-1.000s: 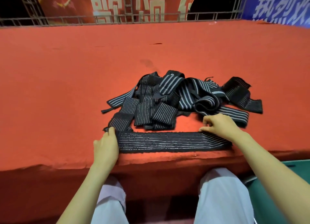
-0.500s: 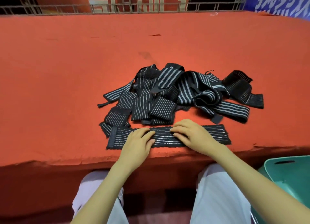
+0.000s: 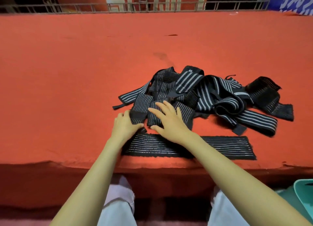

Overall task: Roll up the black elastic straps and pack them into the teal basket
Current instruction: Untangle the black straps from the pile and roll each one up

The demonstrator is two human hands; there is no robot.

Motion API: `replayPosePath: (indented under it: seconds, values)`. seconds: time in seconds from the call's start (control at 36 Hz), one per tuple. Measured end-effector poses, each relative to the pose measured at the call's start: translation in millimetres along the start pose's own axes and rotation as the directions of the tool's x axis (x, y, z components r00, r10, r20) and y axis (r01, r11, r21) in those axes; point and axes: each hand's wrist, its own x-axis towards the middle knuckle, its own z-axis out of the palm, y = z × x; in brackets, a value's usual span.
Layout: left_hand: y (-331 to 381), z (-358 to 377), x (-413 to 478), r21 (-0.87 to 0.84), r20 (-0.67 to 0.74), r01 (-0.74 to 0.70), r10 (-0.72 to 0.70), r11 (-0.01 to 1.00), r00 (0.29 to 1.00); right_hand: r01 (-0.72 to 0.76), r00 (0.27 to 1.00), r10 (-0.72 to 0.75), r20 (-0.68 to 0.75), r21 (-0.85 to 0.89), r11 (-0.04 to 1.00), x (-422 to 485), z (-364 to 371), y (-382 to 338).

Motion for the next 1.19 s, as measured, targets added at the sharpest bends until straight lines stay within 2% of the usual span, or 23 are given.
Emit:
replayPosePath:
  seconds: [0.08,0.17,0.33,0.39,0.53,0.58,0.61,0.69,0.72,0.75,0.81,0.86,0.89,0.92,0.97,1.03,1.06,1.11,1.19]
  values:
    - [-6,-5,10,-0.055,-0.017,0.024,-0.025,0.998,1.000,-0.121,0.978,0.114,0.177,0.030,0.992,14,12,-5]
    - [-14,-11,19,-0.141,-0.108,0.034,-0.050,0.989,0.993,-0.148,0.954,0.158,0.256,-0.059,0.987,19,24,-2]
    - [-25,-38,36,-0.152,-0.378,-0.088,0.024,0.985,0.926,-0.139,0.966,0.163,0.201,-0.126,0.982,15,36,-2]
    - [-20,-49,39,-0.214,-0.394,-0.153,0.058,0.965,0.917,-0.129,0.971,0.151,0.185,-0.129,0.983,13,37,-2]
    - [4,-70,38,-0.476,-0.378,-0.267,0.079,0.838,0.922,-0.131,0.980,0.145,0.137,-0.106,0.986,12,37,-3]
    - [12,-76,38,-0.532,-0.369,-0.289,0.089,0.796,0.925,-0.150,0.984,0.148,0.095,0.018,0.988,10,32,-4]
    - [17,-78,38,-0.534,-0.362,-0.303,0.110,0.790,0.926,-0.166,0.986,0.162,0.045,0.140,0.976,10,28,-5]
    - [30,-85,34,-0.490,-0.357,-0.369,0.205,0.789,0.911,-0.169,0.938,0.306,-0.164,0.555,0.814,12,1,-13]
    - [35,-87,31,-0.486,-0.364,-0.392,0.227,0.781,0.903,-0.169,0.912,0.369,-0.180,0.655,0.737,14,-11,-17]
    - [40,-90,28,-0.495,-0.373,-0.413,0.242,0.764,0.896,-0.188,0.897,0.418,-0.146,0.729,0.658,17,-25,-23]
    - [51,-96,21,-0.562,-0.381,-0.448,0.263,0.696,0.886,-0.248,0.896,0.443,0.018,0.849,0.467,25,-48,-31]
    - [61,-102,13,-0.614,-0.385,-0.494,0.312,0.616,0.868,-0.285,0.902,0.383,0.198,0.941,0.183,34,-67,-34]
    - [65,-105,8,-0.619,-0.383,-0.521,0.354,0.587,0.853,-0.278,0.903,0.356,0.242,0.959,0.055,38,-74,-35]
    - [68,-107,3,-0.615,-0.374,-0.546,0.398,0.569,0.837,-0.259,0.904,0.343,0.255,0.965,-0.033,40,-82,-35]
    - [68,-106,-6,-0.585,-0.345,-0.579,0.472,0.568,0.811,-0.206,0.908,0.347,0.234,0.972,-0.117,44,-94,-35]
    - [63,-98,-14,-0.568,-0.301,-0.580,0.508,0.585,0.807,-0.161,0.909,0.370,0.193,0.980,-0.116,48,-102,-33]
    - [60,-91,-17,-0.569,-0.265,-0.563,0.514,0.599,0.816,-0.144,0.905,0.394,0.162,0.987,-0.076,50,-105,-30]
    - [51,-74,-20,-0.540,-0.179,-0.531,0.528,0.653,0.830,-0.132,0.896,0.436,0.089,0.989,0.069,51,-110,-24]
    - [44,-51,-20,-0.493,-0.112,-0.468,0.480,0.733,0.870,-0.123,0.927,0.374,0.015,0.956,0.265,42,-115,-13]
